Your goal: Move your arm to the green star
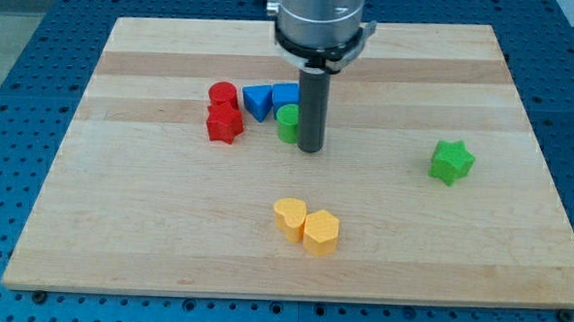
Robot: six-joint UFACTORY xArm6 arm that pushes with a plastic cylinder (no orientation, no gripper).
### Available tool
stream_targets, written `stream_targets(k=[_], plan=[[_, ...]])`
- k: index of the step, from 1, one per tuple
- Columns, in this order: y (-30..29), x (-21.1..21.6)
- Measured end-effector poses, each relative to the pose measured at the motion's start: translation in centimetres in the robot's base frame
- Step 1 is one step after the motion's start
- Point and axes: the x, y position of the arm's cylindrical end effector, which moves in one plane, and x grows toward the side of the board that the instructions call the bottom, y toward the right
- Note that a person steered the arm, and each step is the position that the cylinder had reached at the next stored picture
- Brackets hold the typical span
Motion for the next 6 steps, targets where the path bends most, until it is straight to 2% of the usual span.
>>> stream_targets(k=[1, 3, 4, 5, 6], plan=[[-2.0, 0.3], [-2.2, 1.7], [-0.8, 3.0], [3.4, 4.5], [7.8, 7.7]])
